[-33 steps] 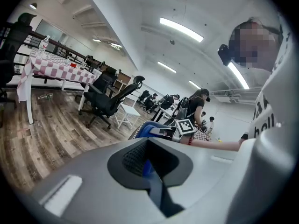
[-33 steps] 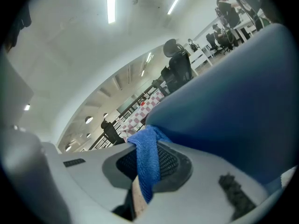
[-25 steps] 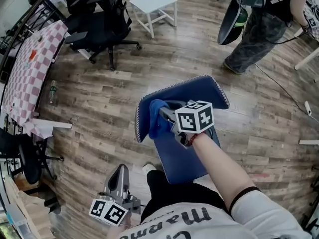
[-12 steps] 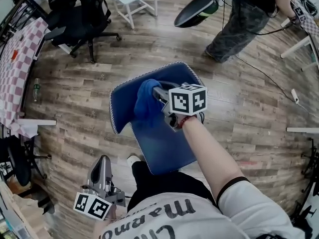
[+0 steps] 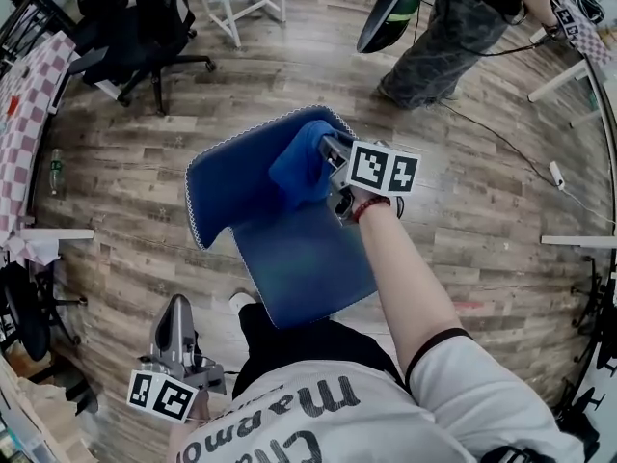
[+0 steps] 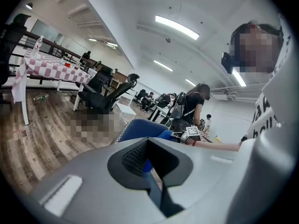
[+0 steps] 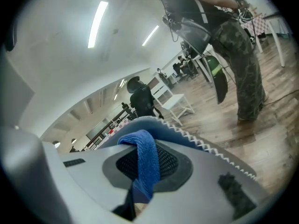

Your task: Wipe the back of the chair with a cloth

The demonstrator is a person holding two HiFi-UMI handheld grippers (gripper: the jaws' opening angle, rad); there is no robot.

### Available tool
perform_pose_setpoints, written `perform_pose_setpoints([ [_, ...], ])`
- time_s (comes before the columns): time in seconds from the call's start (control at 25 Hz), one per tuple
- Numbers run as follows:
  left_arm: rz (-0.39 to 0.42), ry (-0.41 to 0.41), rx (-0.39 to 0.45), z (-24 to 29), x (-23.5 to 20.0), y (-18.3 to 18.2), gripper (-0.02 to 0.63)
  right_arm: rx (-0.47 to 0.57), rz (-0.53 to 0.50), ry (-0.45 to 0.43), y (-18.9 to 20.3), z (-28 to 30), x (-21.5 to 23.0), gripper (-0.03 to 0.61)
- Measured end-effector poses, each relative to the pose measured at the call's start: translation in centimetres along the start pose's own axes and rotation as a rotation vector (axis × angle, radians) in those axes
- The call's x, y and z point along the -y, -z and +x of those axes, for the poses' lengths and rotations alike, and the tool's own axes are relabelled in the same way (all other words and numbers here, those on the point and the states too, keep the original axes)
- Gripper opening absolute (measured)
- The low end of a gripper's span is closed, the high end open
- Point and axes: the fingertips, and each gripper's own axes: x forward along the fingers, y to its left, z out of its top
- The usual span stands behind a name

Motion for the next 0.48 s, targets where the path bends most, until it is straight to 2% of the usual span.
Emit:
perform_pose_setpoints([
  [0.48, 0.023, 0.005, 0.032, 0.2, 0.3, -1.2, 0.003, 0.164, 0.117, 0.149, -3.2, -4.8, 6.1, 0.051],
])
